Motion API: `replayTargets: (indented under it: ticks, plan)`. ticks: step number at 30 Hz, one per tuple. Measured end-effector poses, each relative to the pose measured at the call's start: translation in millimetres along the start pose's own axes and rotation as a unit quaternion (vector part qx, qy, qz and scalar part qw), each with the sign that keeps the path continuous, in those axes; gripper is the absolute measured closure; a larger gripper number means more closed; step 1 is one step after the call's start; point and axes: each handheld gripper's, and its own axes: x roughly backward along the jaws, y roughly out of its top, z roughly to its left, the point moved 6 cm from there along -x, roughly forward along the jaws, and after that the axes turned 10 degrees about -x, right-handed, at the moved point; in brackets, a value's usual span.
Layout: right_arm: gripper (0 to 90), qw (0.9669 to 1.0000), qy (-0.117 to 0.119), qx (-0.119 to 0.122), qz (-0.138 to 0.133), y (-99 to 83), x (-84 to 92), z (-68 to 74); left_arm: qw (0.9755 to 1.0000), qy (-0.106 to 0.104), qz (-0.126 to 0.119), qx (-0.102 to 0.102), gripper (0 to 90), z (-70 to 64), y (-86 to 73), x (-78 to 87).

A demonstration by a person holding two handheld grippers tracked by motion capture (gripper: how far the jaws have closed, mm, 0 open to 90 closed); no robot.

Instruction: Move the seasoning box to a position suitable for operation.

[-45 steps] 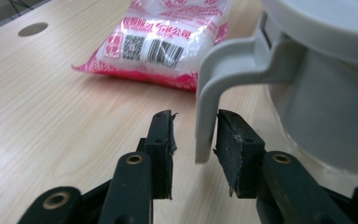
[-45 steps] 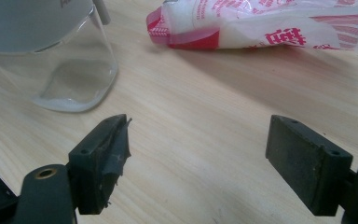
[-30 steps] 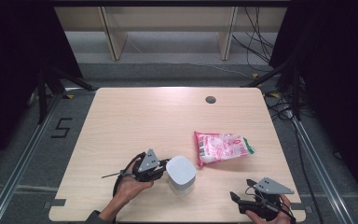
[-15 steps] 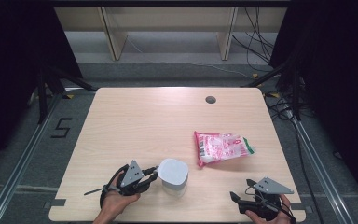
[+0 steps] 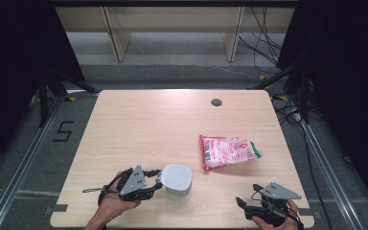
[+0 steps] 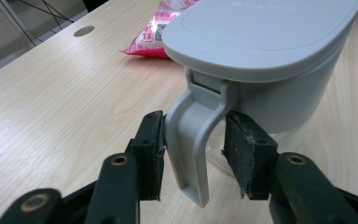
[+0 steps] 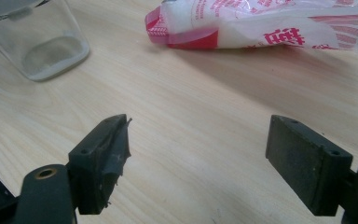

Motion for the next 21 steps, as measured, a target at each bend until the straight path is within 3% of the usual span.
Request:
replayTargets:
  ticks: [2,4,6,9,11,12,21]
  plan:
    - [22.2,1.0,0.0,0.0,0.0,0.0,0.0,0.0,1.0,0.001,-0.003,0.0,59.1,-0.6,-0.4,1.1]
    - [22.2,1.0,0.0,0.0,0.0,0.2,-0.1,-0.2,0.9998,-0.019,-0.007,0.0,61.7,-4.2,-1.7,7.1]
    - [22.2,1.0,0.001,0.002,0.001,0.3,-0.3,-0.6,0.9996,-0.023,-0.013,0.007,63.1,-5.5,-1.0,8.4]
    - [22.2,1.0,0.001,0.007,0.003,-0.1,-0.3,-0.1,0.9989,-0.037,-0.03,0.003,60.3,-6.7,2.3,10.6]
    - [22.2,0.9999,0.006,0.007,0.008,-0.6,-0.8,1.1,0.9982,-0.044,-0.038,0.014,59.3,-6.8,3.0,10.5]
    - [22.1,0.9999,-0.002,0.007,0.01,-0.7,-1.2,0.7,0.9983,-0.044,-0.039,0.01,58.8,-5.8,2.8,11.2]
    - [22.1,0.9999,0.003,0.011,0.007,-0.1,-1.1,0.5,0.9971,-0.057,-0.046,0.021,63.6,-7.8,4.2,8.0]
